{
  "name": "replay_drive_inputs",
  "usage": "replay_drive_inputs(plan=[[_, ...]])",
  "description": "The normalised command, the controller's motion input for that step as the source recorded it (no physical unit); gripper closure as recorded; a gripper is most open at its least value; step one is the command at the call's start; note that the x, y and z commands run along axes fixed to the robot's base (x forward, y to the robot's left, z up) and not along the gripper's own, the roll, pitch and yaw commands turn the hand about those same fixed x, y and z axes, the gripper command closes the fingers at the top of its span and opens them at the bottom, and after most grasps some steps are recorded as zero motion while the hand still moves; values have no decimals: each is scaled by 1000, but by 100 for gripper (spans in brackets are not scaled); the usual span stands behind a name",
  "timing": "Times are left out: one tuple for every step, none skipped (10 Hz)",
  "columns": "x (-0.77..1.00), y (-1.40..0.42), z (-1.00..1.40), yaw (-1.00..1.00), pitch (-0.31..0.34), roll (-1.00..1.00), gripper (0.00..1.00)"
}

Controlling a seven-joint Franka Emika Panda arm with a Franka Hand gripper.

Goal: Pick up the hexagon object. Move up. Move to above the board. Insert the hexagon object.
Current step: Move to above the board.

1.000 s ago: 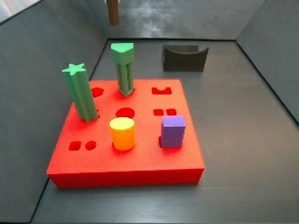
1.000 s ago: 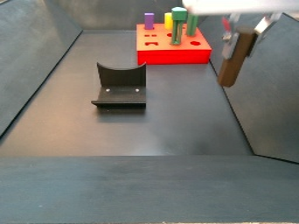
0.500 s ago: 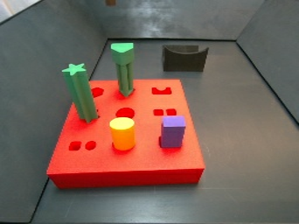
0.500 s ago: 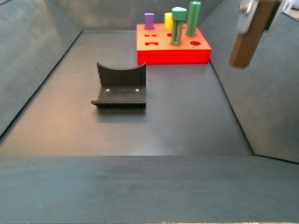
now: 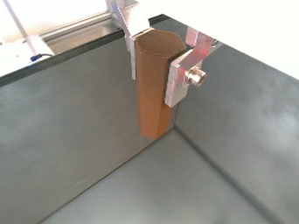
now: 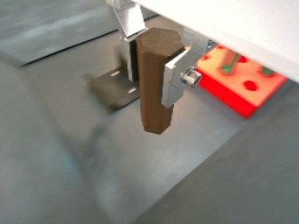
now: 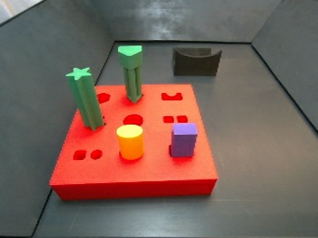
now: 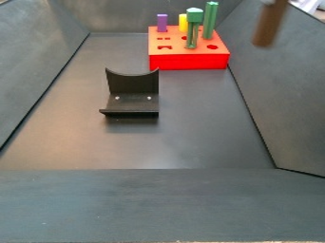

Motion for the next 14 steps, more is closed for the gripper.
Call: replay_drive_inputs(plan=[[290,-1000,232,-476,211,65,100],[293,-1000,232,-291,159,-3,100],[297,-1000,231,-158,126,-31,100],[303,-1000,233,-57,115,-25,100],[308,-1000,233,-38,118,-17,100],[313,-1000,233,-20,116,-14,100],[322,-1000,235,-6,119,-19,100],[327,-1000,236,-1,121,0,100],[338,-1000,237,6,121,0,100],[345,-1000,237,3,125,-22,100],[356,-1000,241,3,119,-5,100],[363,-1000,244,10,116,6,100],[380,-1000,245,10,126,10,100],[406,-1000,248,10,133,0,100]])
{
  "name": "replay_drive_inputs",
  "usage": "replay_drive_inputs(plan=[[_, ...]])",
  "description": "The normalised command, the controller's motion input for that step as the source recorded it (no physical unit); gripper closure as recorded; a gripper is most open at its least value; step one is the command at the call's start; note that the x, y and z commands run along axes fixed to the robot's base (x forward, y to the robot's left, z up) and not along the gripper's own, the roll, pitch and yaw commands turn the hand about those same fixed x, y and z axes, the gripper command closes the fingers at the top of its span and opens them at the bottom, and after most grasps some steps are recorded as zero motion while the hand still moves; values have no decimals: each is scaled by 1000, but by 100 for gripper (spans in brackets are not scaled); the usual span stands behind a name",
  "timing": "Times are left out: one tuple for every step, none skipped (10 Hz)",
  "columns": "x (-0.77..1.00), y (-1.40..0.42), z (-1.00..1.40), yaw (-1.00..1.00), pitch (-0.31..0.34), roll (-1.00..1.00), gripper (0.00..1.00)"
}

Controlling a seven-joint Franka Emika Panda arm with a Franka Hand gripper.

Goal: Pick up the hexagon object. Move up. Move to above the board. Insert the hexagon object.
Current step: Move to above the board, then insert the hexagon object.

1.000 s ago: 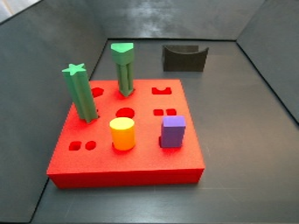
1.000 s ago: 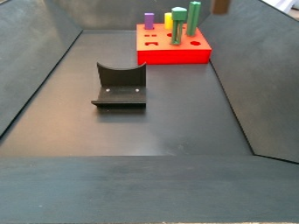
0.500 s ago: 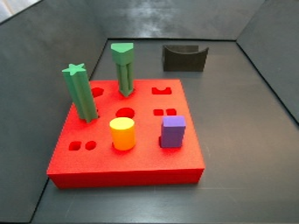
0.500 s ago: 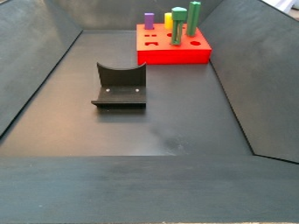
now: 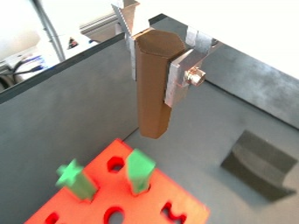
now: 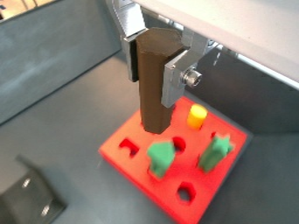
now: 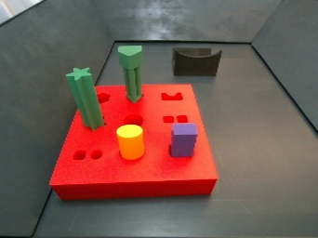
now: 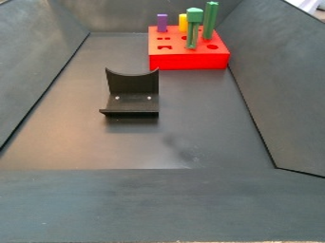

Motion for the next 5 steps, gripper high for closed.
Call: replay_drive_inputs(plan=[[377,-878,226,9,135,5,100],[248,-491,133,8,131,23,100],[169,-288,85,10,108,29,100],[109,-184,57,9,80,37,100],[-40,0,0,0,0,0,100]])
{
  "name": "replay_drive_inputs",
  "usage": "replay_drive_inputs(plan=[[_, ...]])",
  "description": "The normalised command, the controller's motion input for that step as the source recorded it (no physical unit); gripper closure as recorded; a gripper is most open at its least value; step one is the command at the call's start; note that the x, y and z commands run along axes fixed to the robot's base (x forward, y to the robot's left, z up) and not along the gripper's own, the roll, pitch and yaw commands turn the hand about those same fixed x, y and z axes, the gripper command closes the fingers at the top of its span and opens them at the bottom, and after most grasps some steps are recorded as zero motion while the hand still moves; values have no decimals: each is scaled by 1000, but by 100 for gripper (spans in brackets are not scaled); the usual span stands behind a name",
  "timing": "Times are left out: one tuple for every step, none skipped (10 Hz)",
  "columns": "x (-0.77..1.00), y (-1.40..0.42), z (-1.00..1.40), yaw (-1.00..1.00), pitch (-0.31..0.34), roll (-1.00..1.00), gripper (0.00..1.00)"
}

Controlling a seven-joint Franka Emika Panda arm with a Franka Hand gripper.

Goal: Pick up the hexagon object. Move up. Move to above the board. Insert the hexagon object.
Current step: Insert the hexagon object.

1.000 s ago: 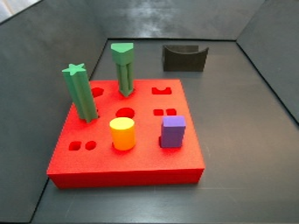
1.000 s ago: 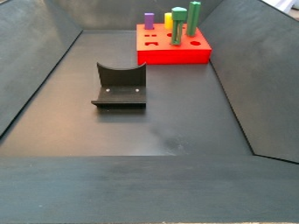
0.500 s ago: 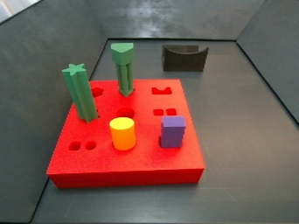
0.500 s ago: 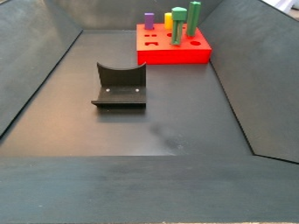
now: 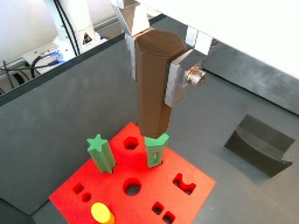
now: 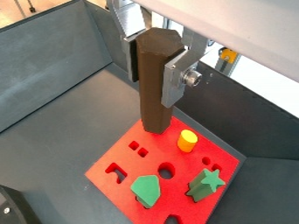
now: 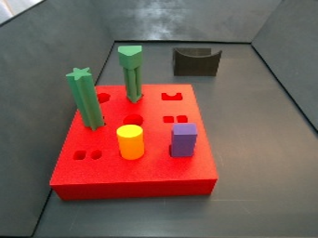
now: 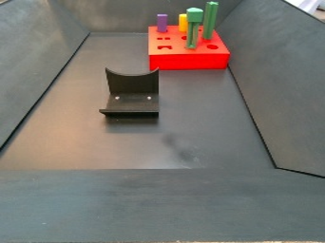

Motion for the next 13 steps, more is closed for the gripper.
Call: replay_drive_inputs(plan=[[-254,71,0,-11,-3,0,100],[-683,243,-100,-106,-41,0,100],[-803,337,-257,-86,-61,0,100],[-994,394,-640,-40,-163,0,100],[-1000,403,-849,-6,-207,0,100],[-994,363,-874,0,-223,0,100],[-914,271,-886,0,-213,0,100],[-846,251,-903,0,-200,0,100],[-834,249,-926,0,-190,-3,100],[-743,183,-963,0,-166,0,100],[-391,0,-1000,14,-133,0,100],[-103,-129,-963,40,-151,4,100],[0,-309,-951,34,-153,39,100]])
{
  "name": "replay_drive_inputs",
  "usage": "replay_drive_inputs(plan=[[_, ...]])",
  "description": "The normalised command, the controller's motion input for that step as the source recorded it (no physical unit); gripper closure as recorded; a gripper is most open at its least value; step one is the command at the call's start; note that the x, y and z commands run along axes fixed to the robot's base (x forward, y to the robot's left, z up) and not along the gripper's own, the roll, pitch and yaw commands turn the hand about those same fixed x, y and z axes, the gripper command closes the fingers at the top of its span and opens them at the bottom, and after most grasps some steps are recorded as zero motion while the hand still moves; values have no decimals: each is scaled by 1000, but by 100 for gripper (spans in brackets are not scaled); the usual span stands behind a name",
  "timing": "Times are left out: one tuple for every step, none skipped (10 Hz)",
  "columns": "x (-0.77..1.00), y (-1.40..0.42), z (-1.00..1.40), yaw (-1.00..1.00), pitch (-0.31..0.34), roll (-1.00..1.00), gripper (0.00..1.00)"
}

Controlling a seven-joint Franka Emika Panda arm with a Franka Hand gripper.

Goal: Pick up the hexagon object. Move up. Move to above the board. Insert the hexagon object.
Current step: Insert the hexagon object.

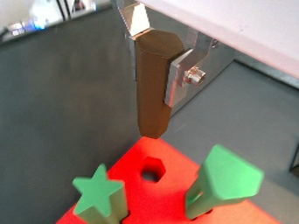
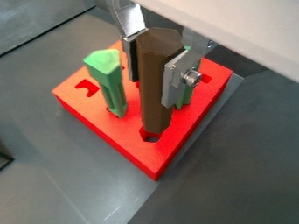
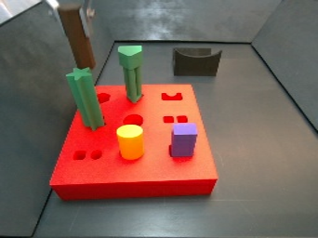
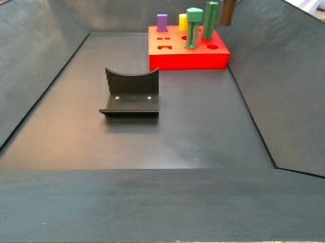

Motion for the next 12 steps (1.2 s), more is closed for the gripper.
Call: replay_drive_inputs(plan=[[63,-254,-983,40,-131,31,100],[380,0,-823,0,-3,0,100],[329,0,-620,0,0,0,100],[151,23,-437,0,0,0,100],[86,11,-89,0,0,-57,100],[0,-3,-94,0,0,31,100],[94,-54,-466,34,-21,7,100],[231,-57,-546,46,-4,24,100],[57,0,-263,17,0,0,100],[0,0,-20,0,0,0,100],[0,0,-349,3,0,20,100],[0,0,-417,9,0,30,100]])
